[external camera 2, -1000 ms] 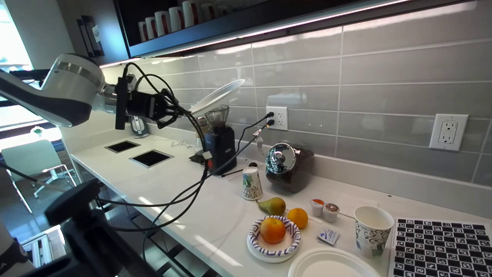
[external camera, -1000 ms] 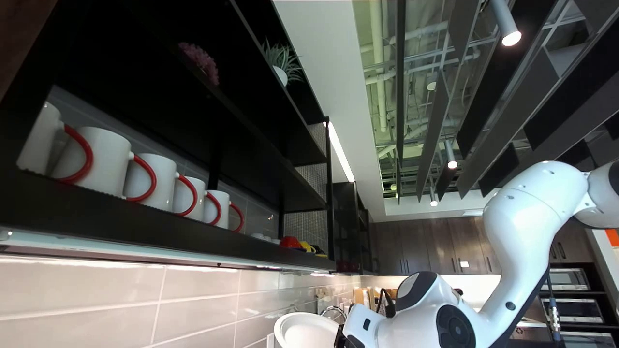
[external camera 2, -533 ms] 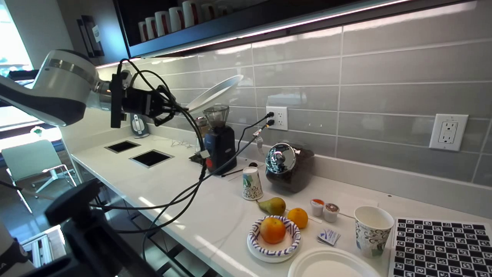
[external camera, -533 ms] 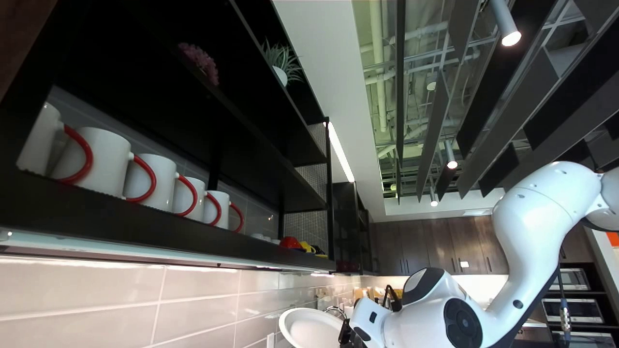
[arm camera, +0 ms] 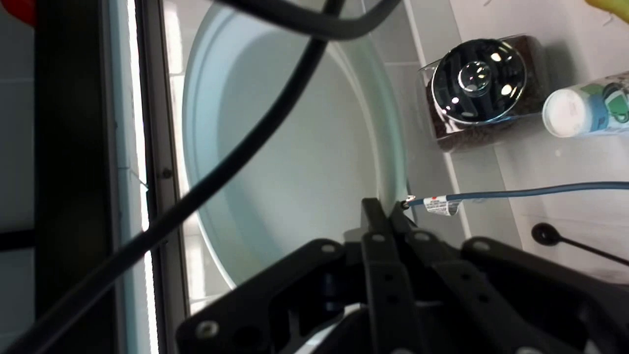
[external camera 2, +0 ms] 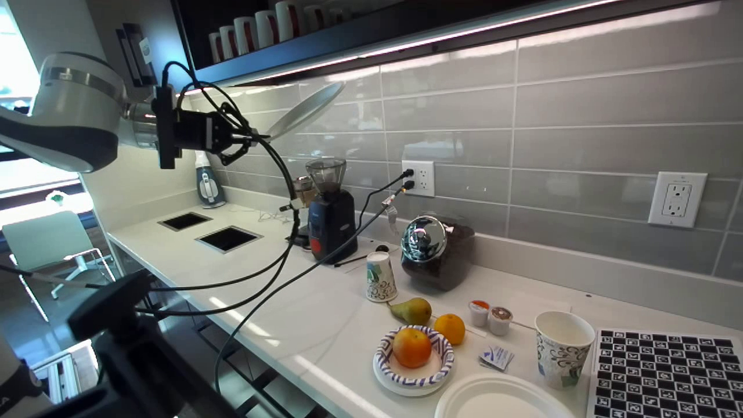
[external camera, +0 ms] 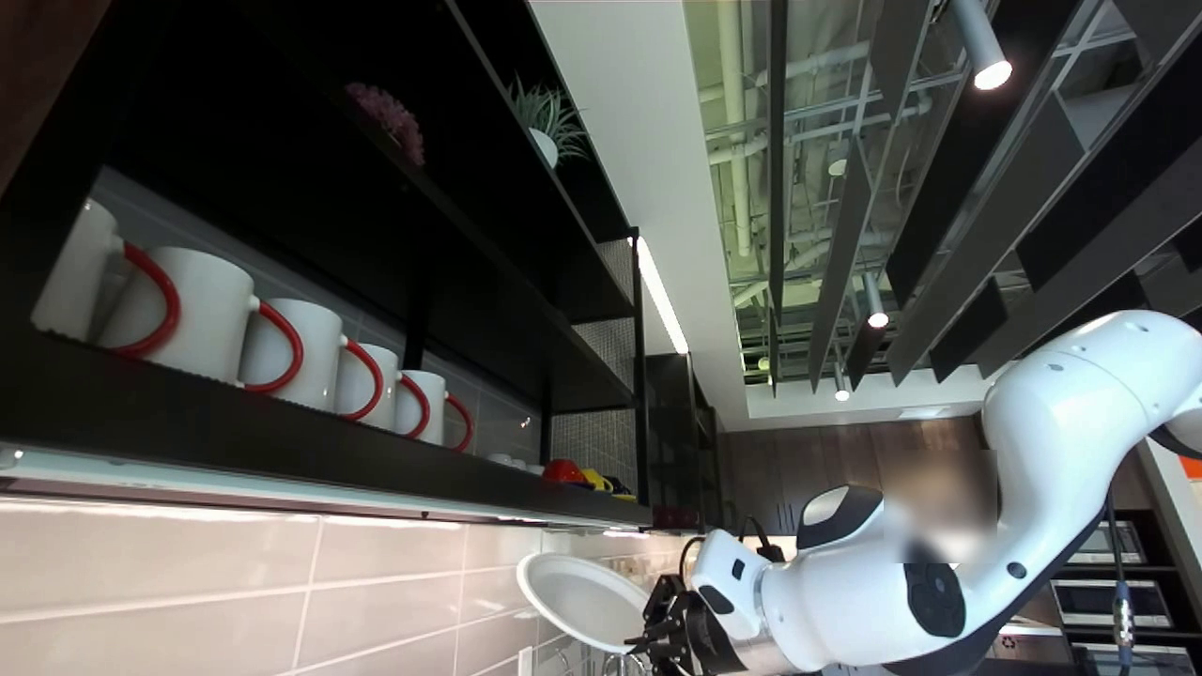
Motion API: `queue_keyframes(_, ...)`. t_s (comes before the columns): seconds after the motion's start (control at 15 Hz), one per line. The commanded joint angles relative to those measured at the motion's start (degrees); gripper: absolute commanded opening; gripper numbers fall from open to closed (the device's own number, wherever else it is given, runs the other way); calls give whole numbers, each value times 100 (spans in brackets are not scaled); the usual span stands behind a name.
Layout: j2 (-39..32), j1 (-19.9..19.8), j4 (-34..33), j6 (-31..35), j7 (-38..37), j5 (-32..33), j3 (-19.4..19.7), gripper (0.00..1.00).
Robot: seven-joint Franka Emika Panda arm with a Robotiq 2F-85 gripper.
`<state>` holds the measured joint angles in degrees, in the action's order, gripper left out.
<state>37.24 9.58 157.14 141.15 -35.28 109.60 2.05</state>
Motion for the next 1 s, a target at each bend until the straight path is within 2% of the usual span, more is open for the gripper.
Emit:
queue_keyframes(0.0,572,95,1,408,613,-221,301,1)
queue_keyframes(0.47,926,-32,12,423,2286,-1990,529,1)
queue_keyframes(0.93,1677,-93,73,47,2910,-2567,119,1)
